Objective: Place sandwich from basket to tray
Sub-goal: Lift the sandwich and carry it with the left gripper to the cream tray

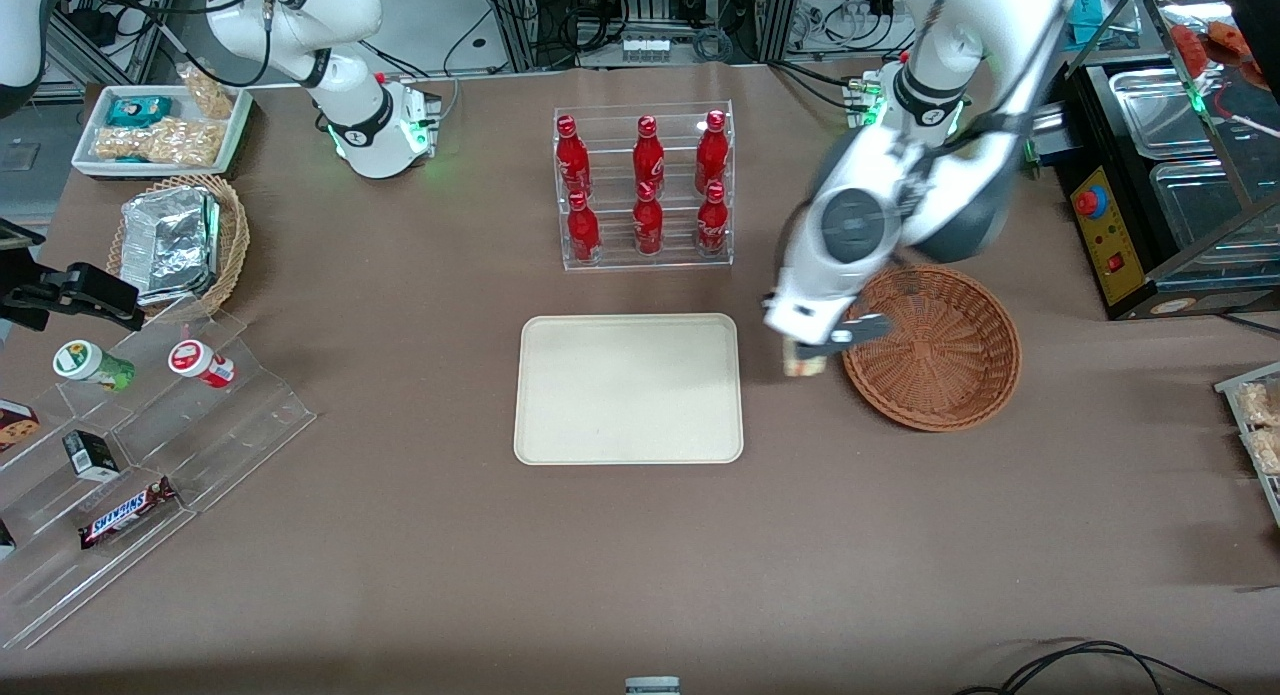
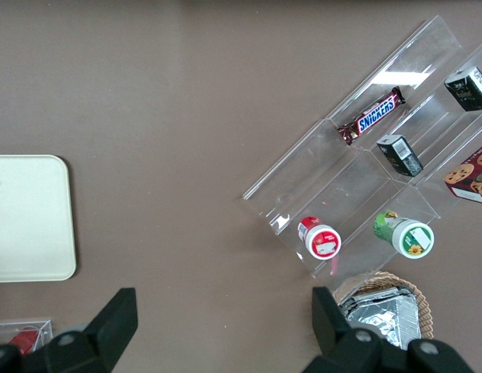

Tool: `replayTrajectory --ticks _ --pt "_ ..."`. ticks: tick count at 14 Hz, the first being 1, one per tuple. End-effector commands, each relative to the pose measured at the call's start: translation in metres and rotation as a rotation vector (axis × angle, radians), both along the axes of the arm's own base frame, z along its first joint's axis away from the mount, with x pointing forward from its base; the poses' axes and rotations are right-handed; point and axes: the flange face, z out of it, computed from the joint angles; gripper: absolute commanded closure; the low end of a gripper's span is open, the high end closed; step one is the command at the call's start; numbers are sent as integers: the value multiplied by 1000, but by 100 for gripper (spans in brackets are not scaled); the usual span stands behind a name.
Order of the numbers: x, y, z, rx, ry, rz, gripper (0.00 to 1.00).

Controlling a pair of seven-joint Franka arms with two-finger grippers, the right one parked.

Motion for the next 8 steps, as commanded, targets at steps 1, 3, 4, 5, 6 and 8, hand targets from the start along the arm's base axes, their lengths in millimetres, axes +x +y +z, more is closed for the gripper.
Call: replayTrajectory --ticks 1,3,4,5,6,8 --pt "30 -66 -35 -55 36 -56 100" --pt "29 -123 -64 -39 39 -32 100" --pt "33 -141 -76 -34 24 -15 100" --pt "36 -151 -78 -38 8 -19 100" --pt "32 -163 -81 -42 1 -23 99" --pt "24 -181 -89 -47 -3 -42 98"
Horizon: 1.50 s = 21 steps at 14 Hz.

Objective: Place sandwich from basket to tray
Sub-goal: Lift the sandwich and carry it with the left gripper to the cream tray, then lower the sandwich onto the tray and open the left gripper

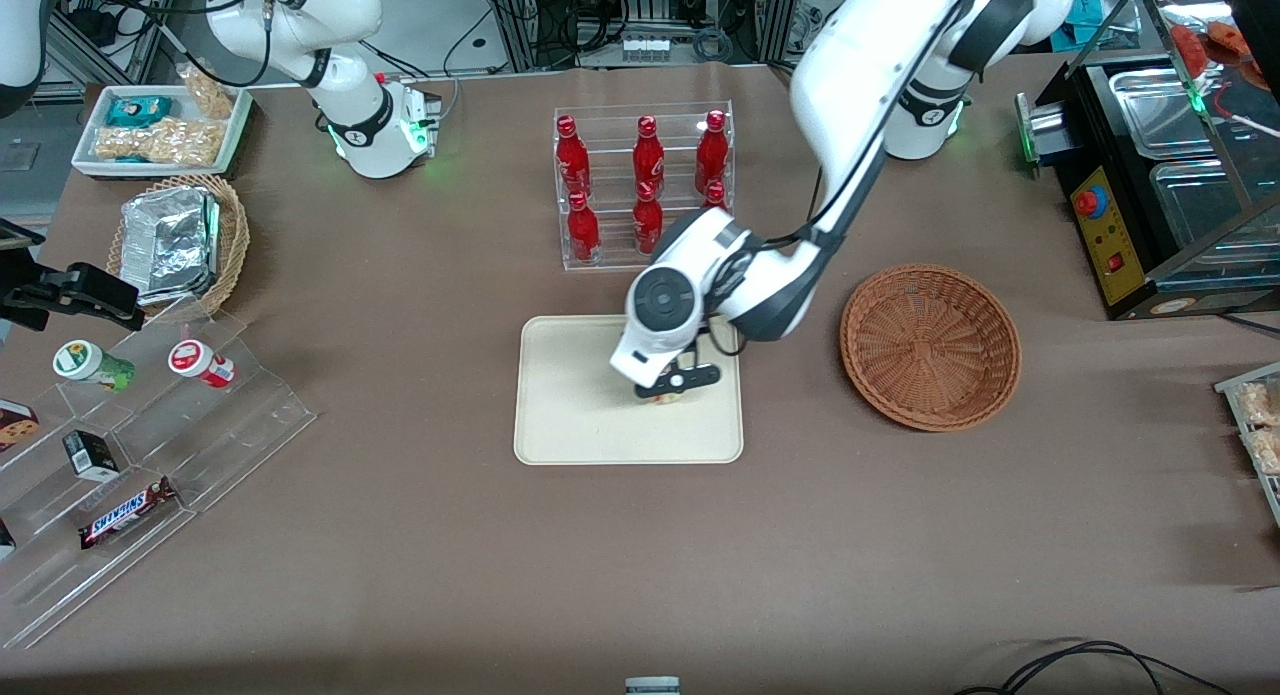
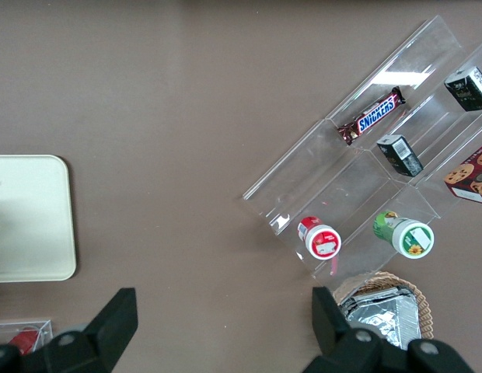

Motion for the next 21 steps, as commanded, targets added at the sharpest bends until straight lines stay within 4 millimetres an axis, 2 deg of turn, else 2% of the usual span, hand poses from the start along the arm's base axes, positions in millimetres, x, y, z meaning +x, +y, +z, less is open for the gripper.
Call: replayTrajectory --ticks 1,4,6,7,8,9,11,12,13,14,16,18,19,20,21 --pt "2 -24 -2 12 -15 -6 97" --pt "3 -30 -18 17 -17 -6 83" --pt "1 -33 -18 58 -50 41 73" --pt "2 -33 -18 74 -60 120 53" --pt "5 -33 -15 71 -79 180 19" --pt "6 -33 -15 72 -81 191 0" --pt "10 -28 -10 92 -102 187 0" --pt "17 -18 -4 117 -97 197 0" --pt "30 -4 13 131 -92 223 0" --pt "32 -3 42 129 -96 226 0" --pt "47 22 94 127 -90 259 0" --pt "59 55 155 76 -62 315 0" --pt "69 85 187 60 -38 341 0" --pt "76 123 217 49 -7 318 0" --pt "76 158 240 29 51 256 0"
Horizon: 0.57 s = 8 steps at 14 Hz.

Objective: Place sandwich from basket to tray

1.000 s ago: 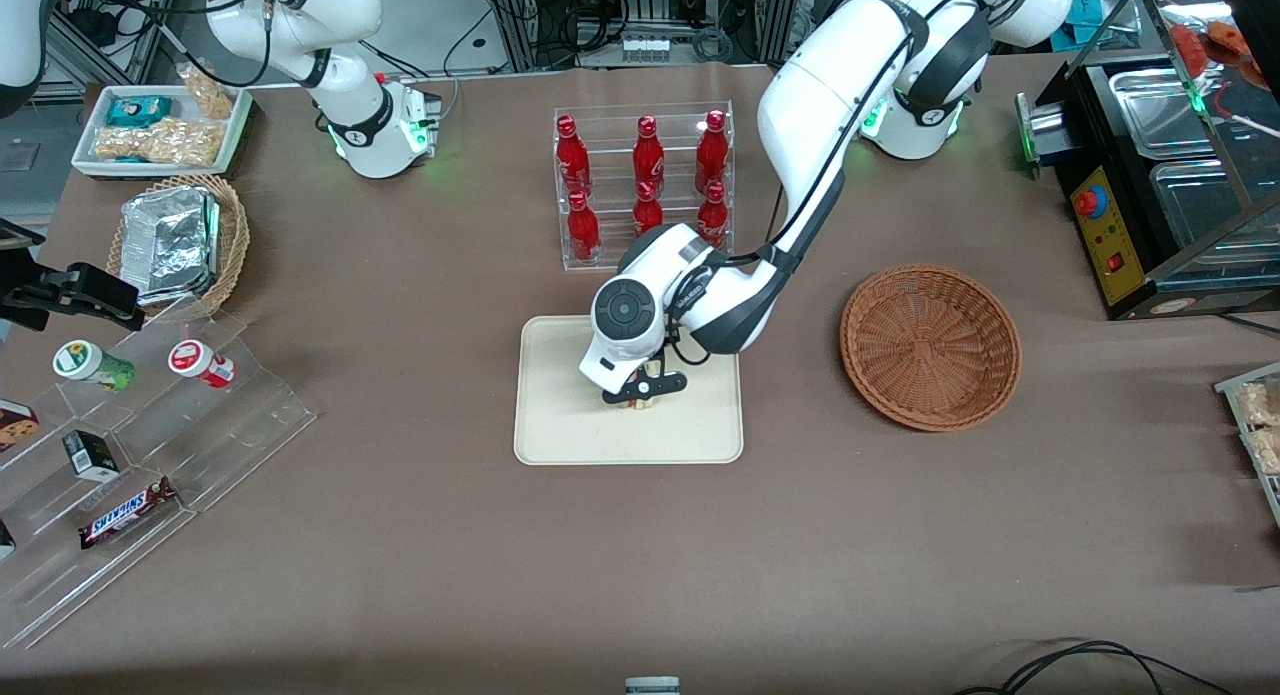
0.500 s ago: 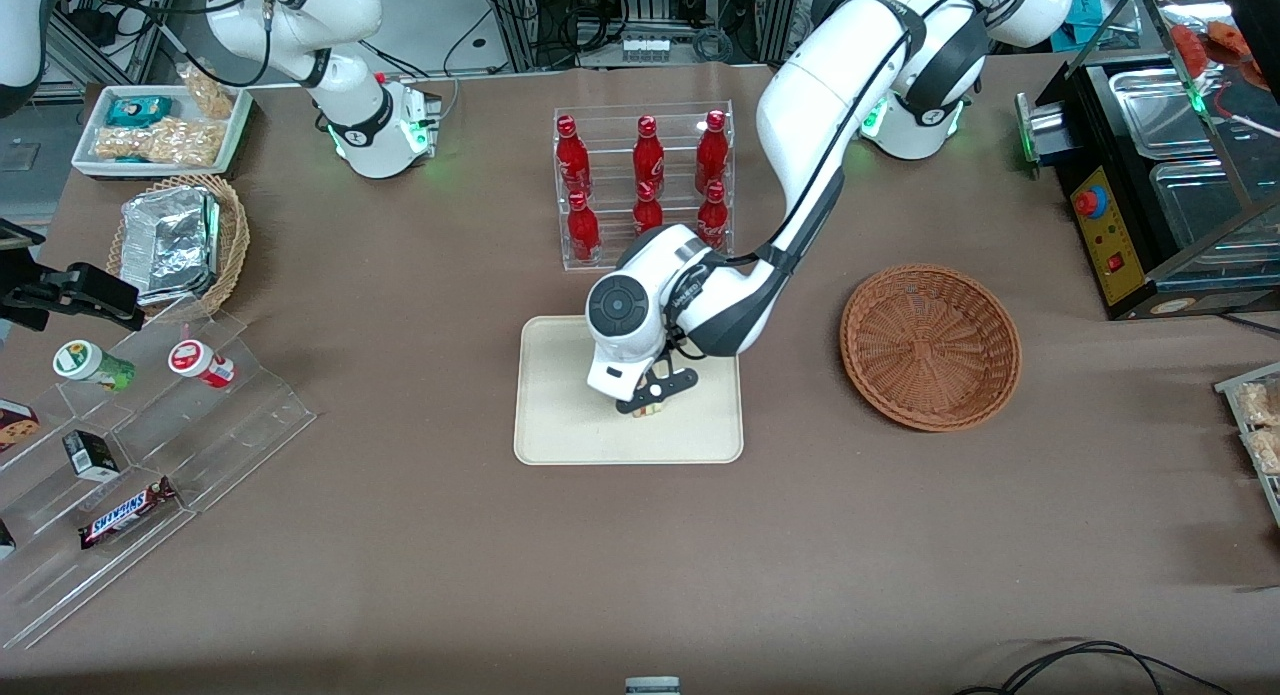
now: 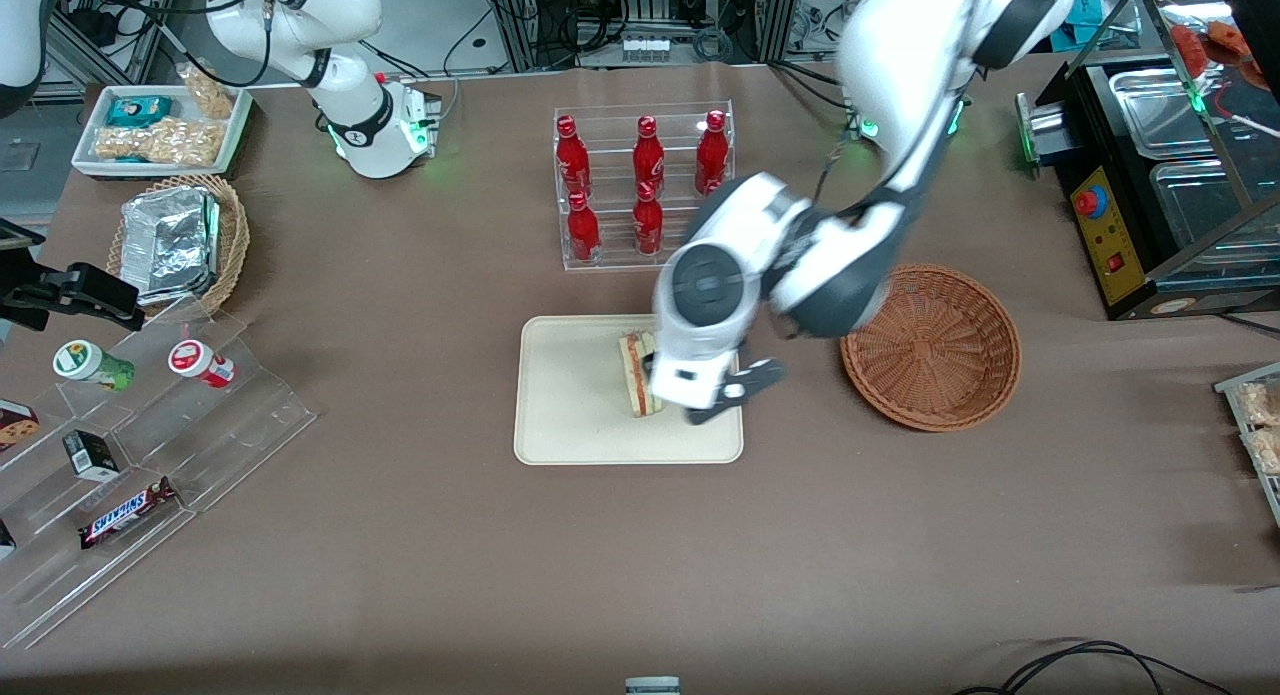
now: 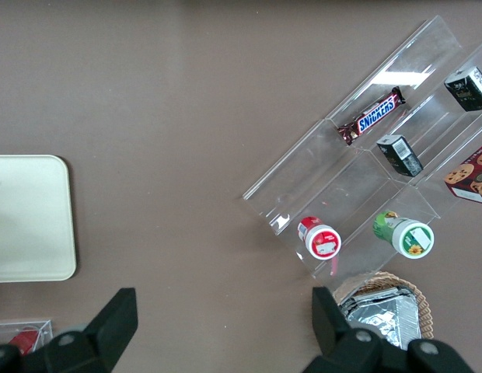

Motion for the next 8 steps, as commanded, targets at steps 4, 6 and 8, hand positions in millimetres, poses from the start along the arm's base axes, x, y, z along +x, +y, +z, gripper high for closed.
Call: replayTrajectory --ticks 4,6,8 --pt "18 220 99 -74 197 -43 0" --pt "25 308 94 -18 219 -36 0" --pt "22 378 98 13 210 -61 0"
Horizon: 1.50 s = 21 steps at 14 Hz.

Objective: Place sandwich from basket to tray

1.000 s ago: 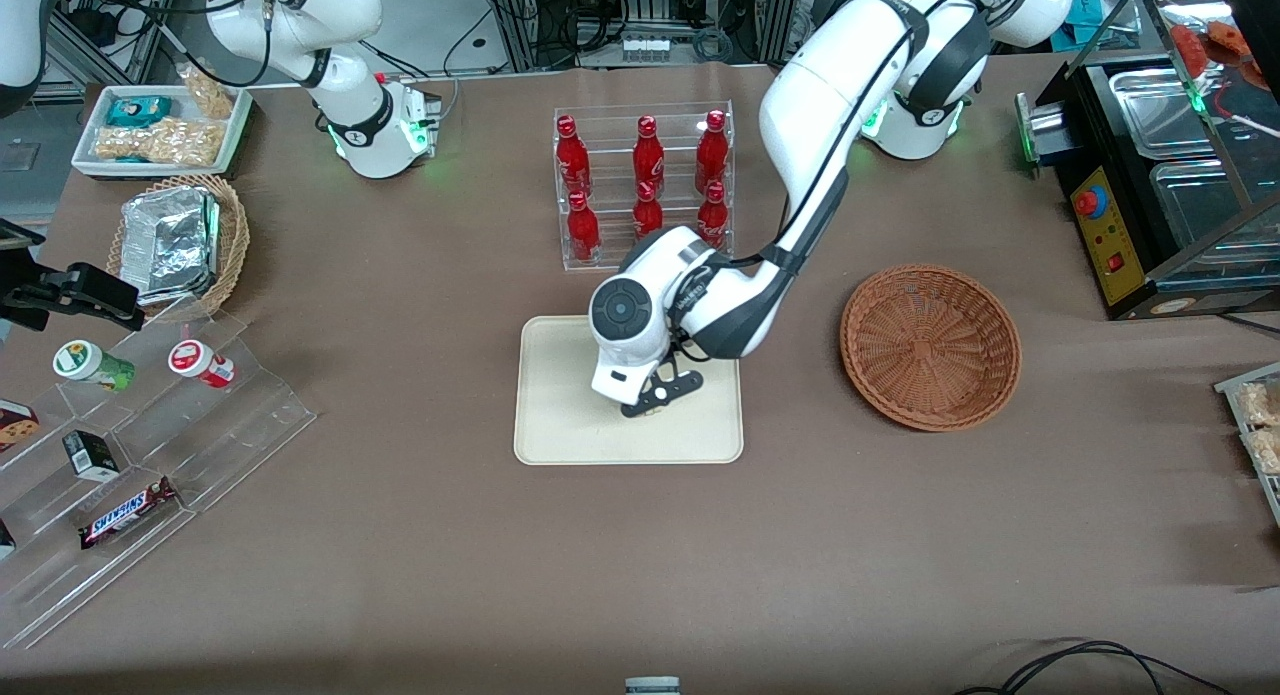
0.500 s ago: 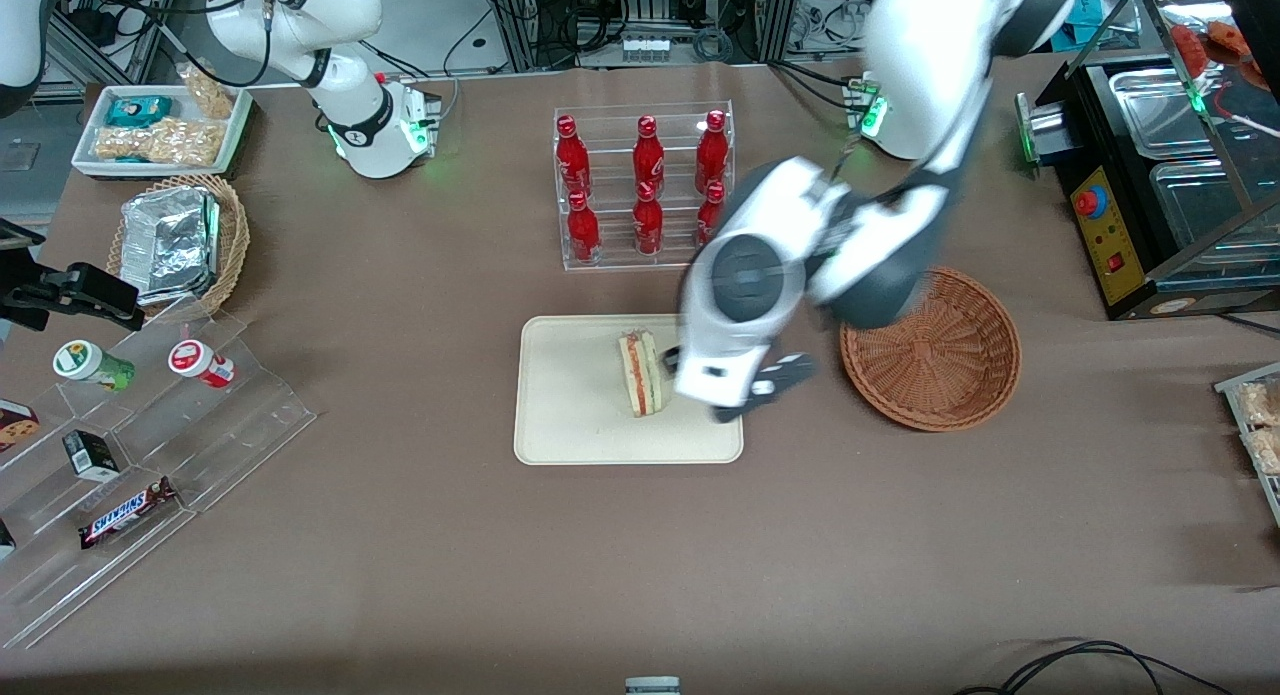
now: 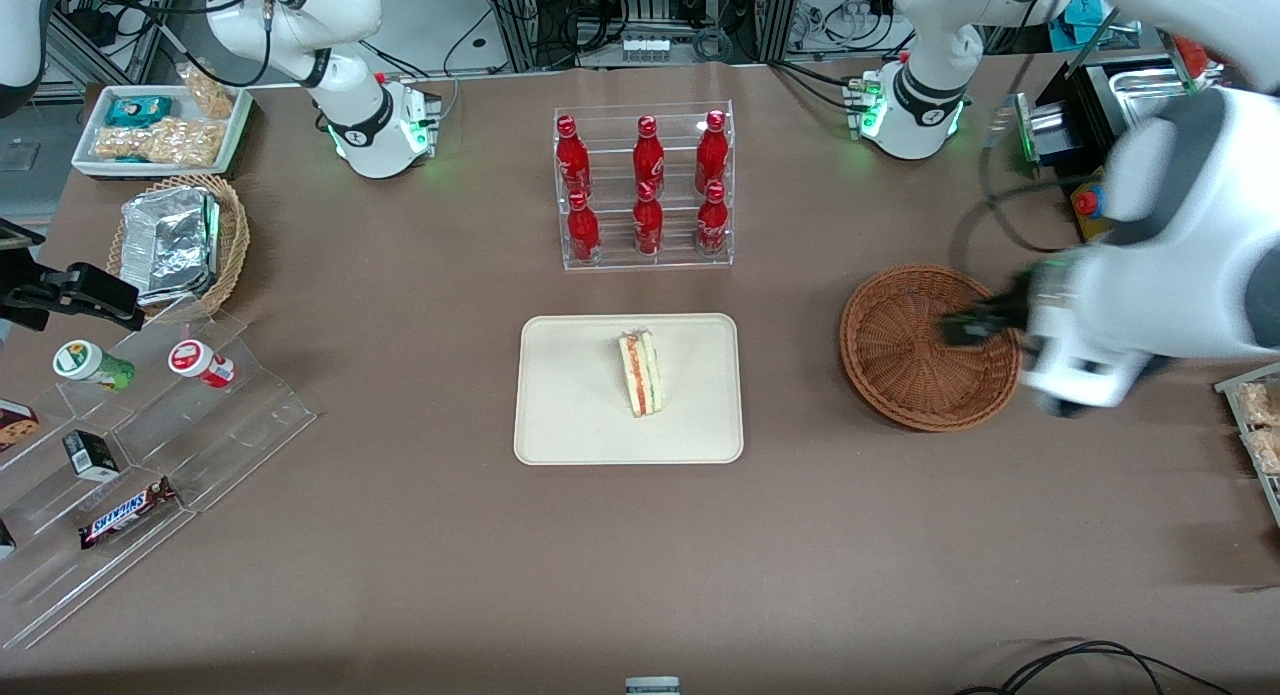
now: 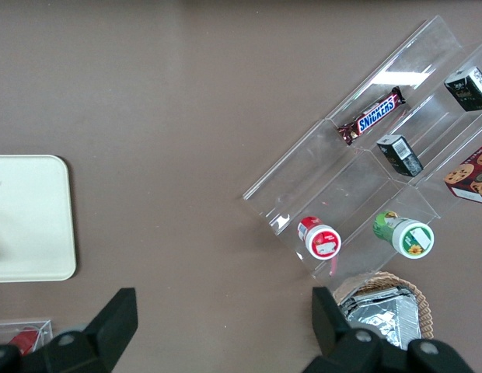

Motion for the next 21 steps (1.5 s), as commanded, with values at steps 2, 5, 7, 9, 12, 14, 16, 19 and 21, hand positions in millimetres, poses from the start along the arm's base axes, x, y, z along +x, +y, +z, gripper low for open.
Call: replayTrajectory --ticks 2,5,7,9,12,14,16,19,21 --pt "-19 127 17 -47 -14 29 0" --pt "-29 147 38 -66 -51 -42 0" --pt "-45 139 48 -40 -130 -110 0" --pt "-70 101 54 -48 -205 -236 0" --pt "-80 75 77 -118 -262 -371 0" --pt "-82 67 87 -120 -279 -391 0" --pt "-86 68 105 -111 -306 -396 0" --pt "-97 68 117 -98 -291 -390 0" --pt "-99 71 107 -85 -261 -370 0"
